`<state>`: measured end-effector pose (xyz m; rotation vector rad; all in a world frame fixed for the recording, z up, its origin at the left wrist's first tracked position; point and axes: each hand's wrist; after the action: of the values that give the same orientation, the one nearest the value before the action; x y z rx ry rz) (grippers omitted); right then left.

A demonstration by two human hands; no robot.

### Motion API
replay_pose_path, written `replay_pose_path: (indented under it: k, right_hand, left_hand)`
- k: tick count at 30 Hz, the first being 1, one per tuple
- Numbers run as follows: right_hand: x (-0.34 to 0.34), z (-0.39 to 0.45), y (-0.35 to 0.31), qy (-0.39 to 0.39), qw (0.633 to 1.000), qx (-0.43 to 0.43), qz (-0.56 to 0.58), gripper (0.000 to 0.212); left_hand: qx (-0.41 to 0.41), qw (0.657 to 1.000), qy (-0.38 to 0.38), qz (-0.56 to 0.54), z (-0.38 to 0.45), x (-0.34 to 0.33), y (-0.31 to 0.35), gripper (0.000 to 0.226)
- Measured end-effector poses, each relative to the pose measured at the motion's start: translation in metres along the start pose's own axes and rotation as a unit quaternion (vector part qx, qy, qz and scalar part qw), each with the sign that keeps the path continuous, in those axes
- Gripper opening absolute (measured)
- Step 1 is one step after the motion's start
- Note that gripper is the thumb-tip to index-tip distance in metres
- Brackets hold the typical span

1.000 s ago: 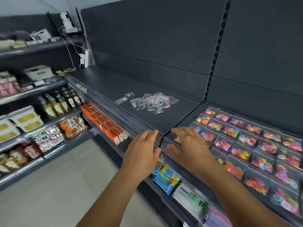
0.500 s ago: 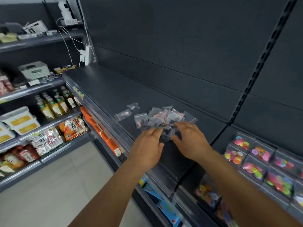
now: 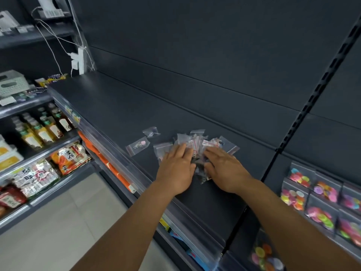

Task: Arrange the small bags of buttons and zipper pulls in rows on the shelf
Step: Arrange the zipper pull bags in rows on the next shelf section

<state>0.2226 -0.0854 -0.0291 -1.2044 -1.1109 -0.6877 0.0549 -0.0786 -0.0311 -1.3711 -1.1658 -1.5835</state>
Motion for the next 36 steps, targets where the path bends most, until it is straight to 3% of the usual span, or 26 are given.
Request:
replay_pose_path:
  k: [5,9,11,14,17,25,30,36]
  right_hand:
    - [0.003,-0.022,-0.005,0.023,0.997,0.036,0.069,0.027]
    - [0.007,-0.025,-0.011,0.091,0.992,-0.020,0.079,0.016]
    - [0.007,-0.021,-0.014,0.135,0.985,-0.081,0.075,0.019]
    - [0.003,-0.013,-0.016,0.143,0.971,-0.181,0.069,0.032]
    - [-0.001,-0.004,-0.021,0.134,0.962,-0.225,0.081,0.036]
    - [-0.004,0.006,-0.031,0.108,0.947,-0.274,0.127,0.044]
    - [0.004,0.007,-0.040,0.067,0.953,-0.287,0.064,0.014]
    - [0.000,0.000,-0.046,0.115,0.951,-0.273,0.091,0.011]
  left_hand:
    - [-0.090,0.993,0.044,-0.058,-0.025,0.003,0.001,0.038]
    - [-0.052,0.983,0.108,-0.140,-0.018,0.017,-0.007,0.029]
    - [-0.030,0.980,0.131,-0.143,-0.006,0.020,-0.011,0.036]
    - [-0.006,0.990,0.094,-0.100,0.011,0.017,-0.016,0.049]
    - [-0.008,0.995,0.073,-0.061,0.021,0.010,-0.018,0.050]
    - [-0.011,0.982,0.089,-0.167,0.026,0.007,-0.023,0.017]
    - [-0.014,0.958,0.095,-0.269,0.022,0.015,-0.026,0.007]
    - [-0.014,0.923,0.076,-0.378,0.013,0.031,-0.029,0.008]
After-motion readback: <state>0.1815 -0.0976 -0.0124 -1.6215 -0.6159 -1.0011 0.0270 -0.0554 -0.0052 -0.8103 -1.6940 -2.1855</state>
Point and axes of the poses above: each hand's wrist, its own z-axis towards the middle knuckle, its own x-axis out of the back of the hand, y = z × x, and after that the axes turned 2 degrees about z, right-handed
